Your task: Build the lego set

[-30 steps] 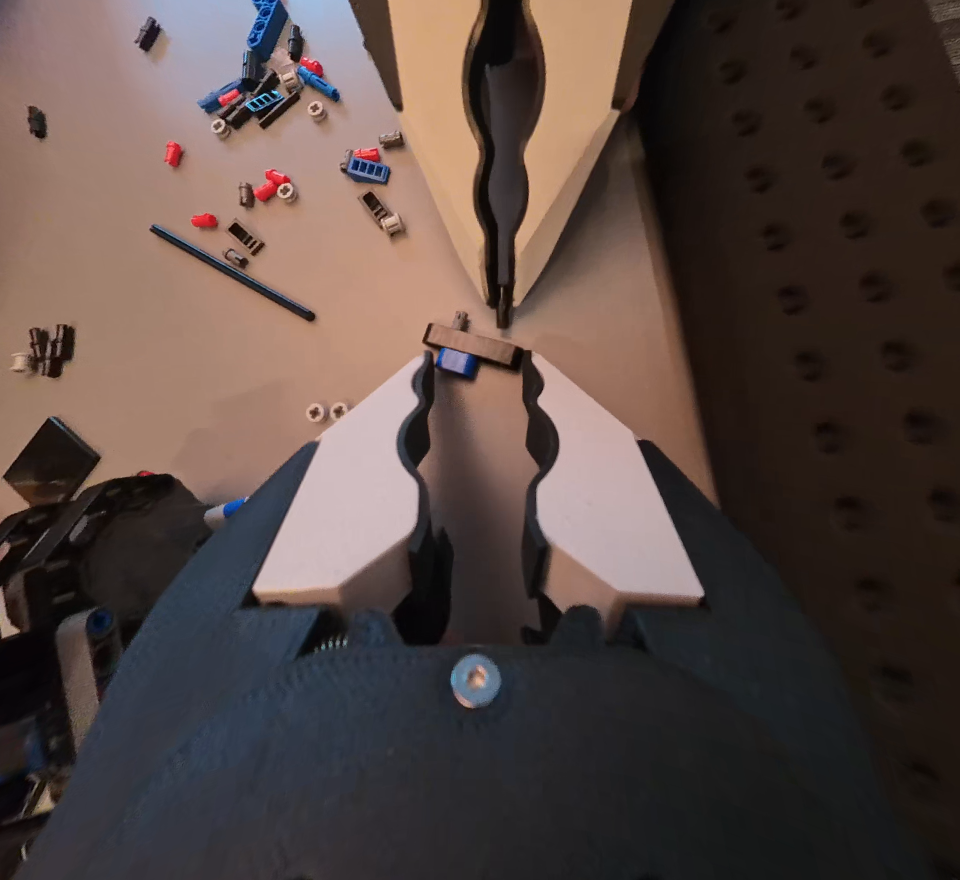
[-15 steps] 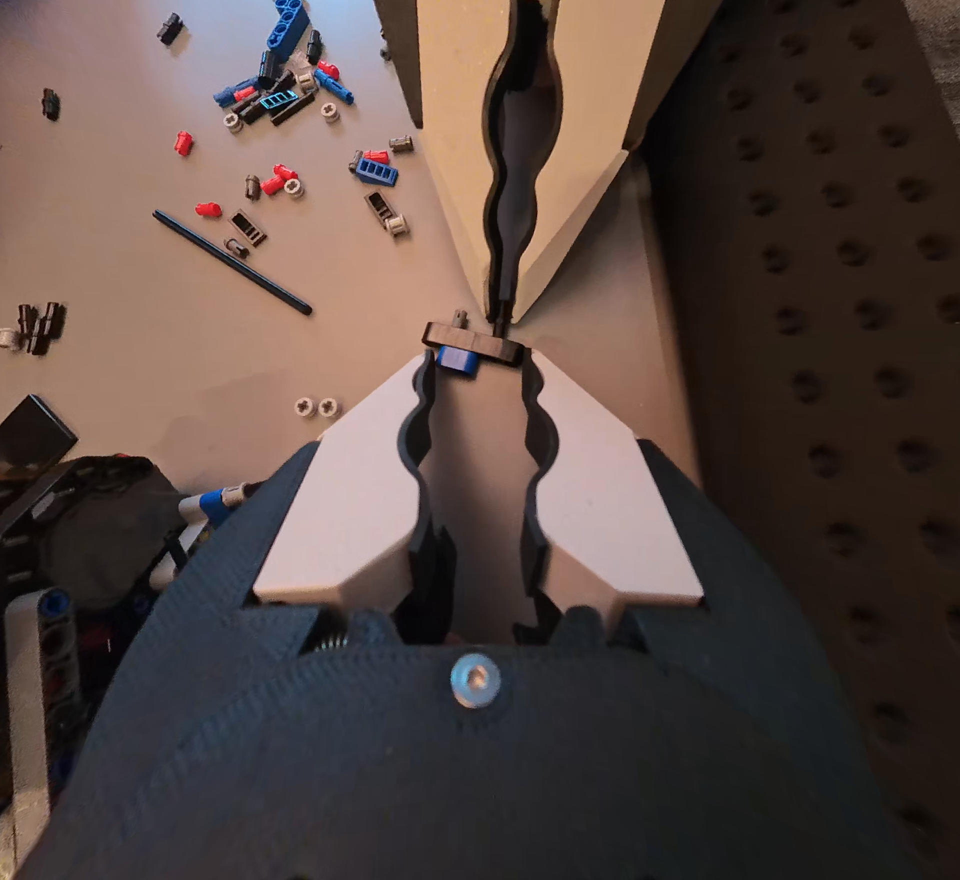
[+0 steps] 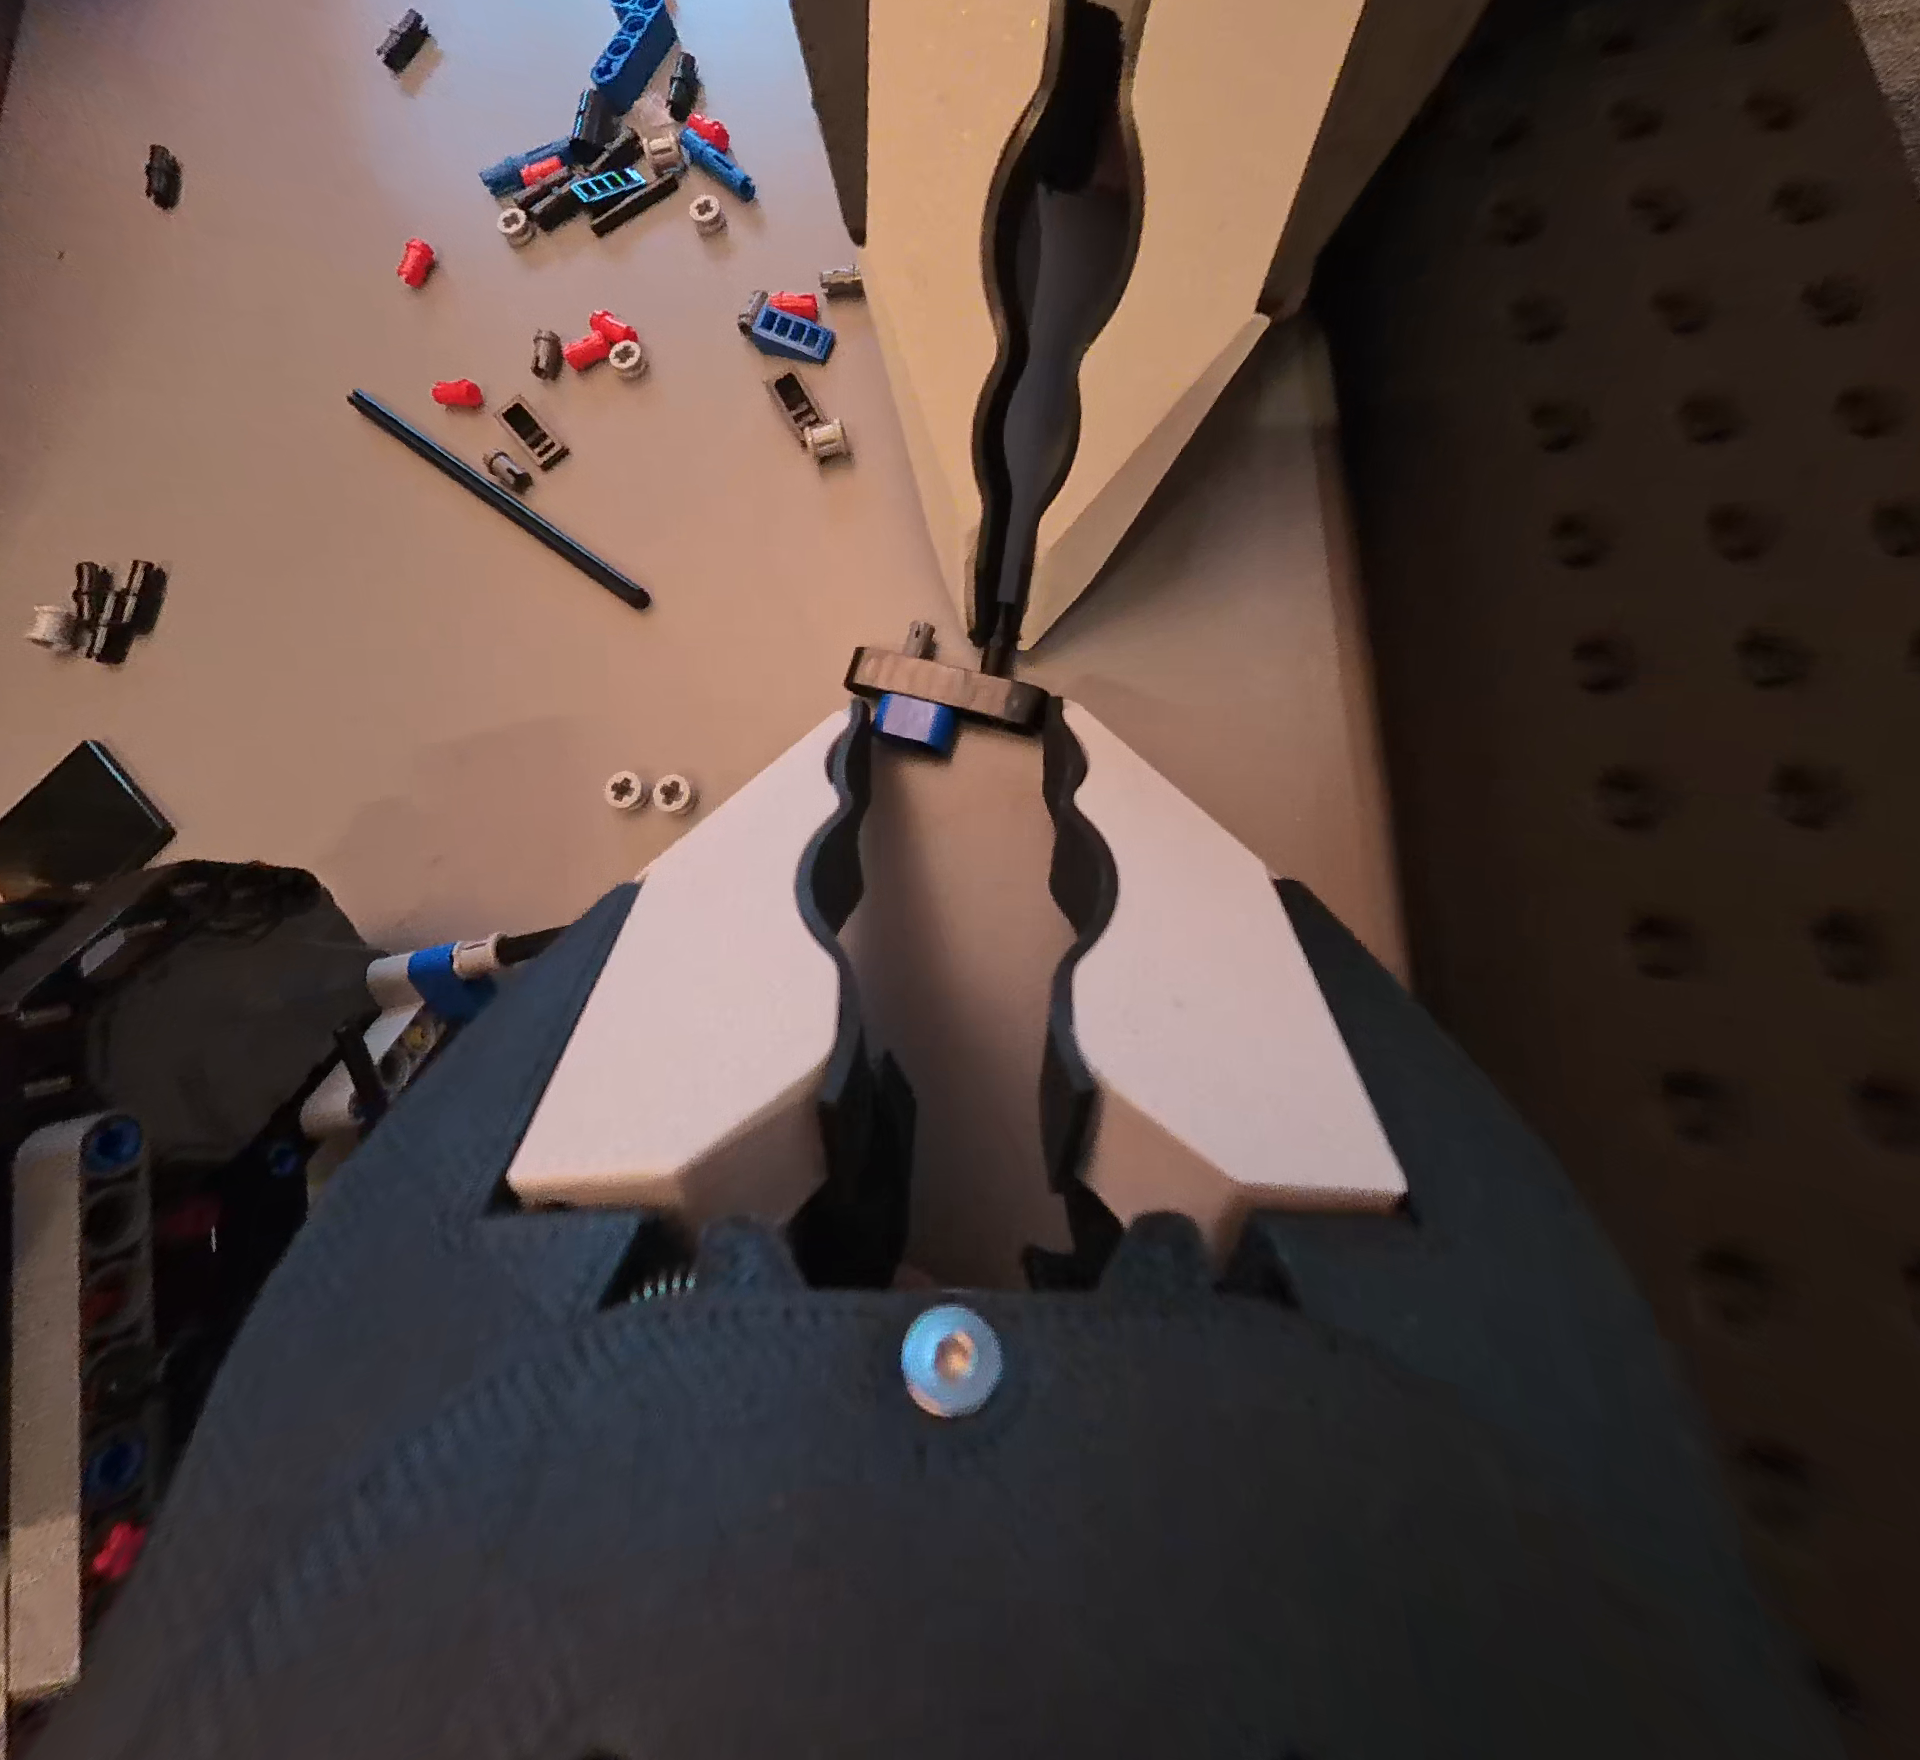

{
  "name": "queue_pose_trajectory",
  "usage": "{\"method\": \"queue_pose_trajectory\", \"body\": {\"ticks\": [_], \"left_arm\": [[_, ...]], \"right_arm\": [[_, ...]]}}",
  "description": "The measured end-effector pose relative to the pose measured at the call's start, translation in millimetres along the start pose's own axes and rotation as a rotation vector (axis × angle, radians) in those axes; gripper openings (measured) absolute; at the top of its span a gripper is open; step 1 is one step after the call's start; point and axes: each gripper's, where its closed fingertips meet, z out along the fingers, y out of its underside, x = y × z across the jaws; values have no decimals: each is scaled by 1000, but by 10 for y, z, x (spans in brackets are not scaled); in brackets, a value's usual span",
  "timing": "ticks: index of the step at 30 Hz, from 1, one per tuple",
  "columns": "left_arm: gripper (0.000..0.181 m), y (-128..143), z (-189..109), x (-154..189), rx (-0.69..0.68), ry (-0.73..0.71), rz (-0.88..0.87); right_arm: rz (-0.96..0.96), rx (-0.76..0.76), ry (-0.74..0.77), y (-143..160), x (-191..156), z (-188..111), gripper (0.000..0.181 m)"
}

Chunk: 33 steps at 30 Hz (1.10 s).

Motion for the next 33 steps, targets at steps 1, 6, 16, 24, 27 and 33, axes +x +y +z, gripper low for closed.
{"method": "queue_pose_trajectory", "body": {"ticks": [1, 6, 16, 24, 27, 33], "left_arm": [[32, 1, 0, 0, -1, -1, -4], [32, 8, -4, -3, -4, -5, -21], [32, 16, -5, -1, -6, 15, -52], [33, 19, -5, 2, -8, 22, -65], [33, 19, -2, 5, -9, 36, -75], [33, 18, 2, 8, -10, 48, -84]], "right_arm": [[-4, -1, 1, 2, -3, 3, 2], [-15, -14, 9, 9, -8, 14, 2], [-161, -14, 56, -1, -15, 21, 2], [-306, -19, 119, -9, -14, 26, 2], [-341, -12, 97, -9, -11, 24, 2], [-285, 10, 1, -4, -3, 24, 3]]}}
